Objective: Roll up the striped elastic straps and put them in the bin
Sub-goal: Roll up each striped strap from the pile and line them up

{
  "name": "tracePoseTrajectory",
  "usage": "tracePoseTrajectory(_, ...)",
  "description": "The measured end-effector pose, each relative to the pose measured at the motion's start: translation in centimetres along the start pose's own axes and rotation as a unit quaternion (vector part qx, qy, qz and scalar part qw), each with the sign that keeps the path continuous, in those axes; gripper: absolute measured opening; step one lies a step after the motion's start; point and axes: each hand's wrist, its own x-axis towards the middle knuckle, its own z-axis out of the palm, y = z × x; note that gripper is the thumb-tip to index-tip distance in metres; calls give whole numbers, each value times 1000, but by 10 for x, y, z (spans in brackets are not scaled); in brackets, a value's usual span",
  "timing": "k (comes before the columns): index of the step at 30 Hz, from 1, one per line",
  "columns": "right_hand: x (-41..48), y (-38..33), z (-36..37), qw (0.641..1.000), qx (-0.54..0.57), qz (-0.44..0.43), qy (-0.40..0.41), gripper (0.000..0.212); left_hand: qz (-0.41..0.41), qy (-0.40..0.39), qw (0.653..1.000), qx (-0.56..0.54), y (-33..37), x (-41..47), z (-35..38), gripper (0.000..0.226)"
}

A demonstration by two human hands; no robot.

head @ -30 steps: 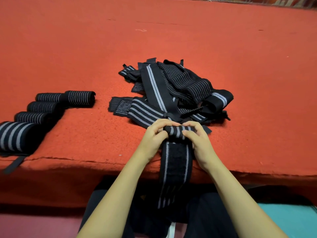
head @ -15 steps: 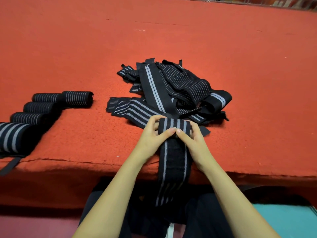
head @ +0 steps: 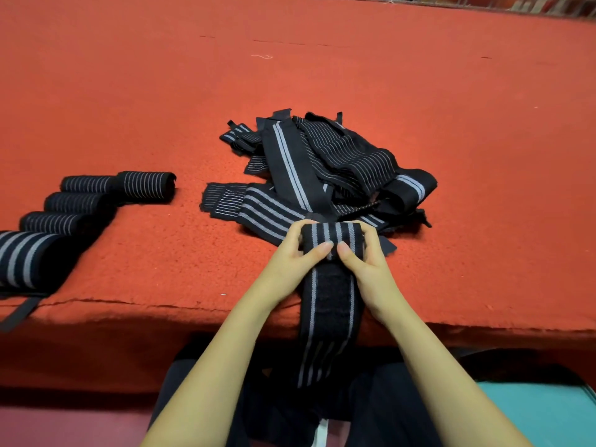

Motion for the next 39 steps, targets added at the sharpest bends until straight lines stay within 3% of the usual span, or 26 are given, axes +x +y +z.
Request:
tracePoseTrajectory(6,4,0,2,999,32,21,20,45,125,30,988,80,1,-3,1,39)
tracePoseTrajectory(12,5,3,-2,998,56,4,11,20,102,-5,994,37,5,-8,1,27)
tracePoseTrajectory(16,0,3,-2,999,-6,-39,-4,13,66,14,991,115,4,-5,4,45)
tracePoseTrajectory(21,-2,2,0,998,-26,-43,-22,24,71,40,992,92,4,-5,5,18)
tracePoseTrajectory(26,0,4,1,1000,-28,2,-10,35,126,44,982,135,1,-11,5,27)
tracePoseTrajectory(32,-8,5,1,998,-30,-53,-13,33,54,18,992,111,5,-10,4,47)
tracePoseTrajectory(39,-8,5,2,998,-29,-53,16,39,-30,-9,999,8,12,-4,-4,33)
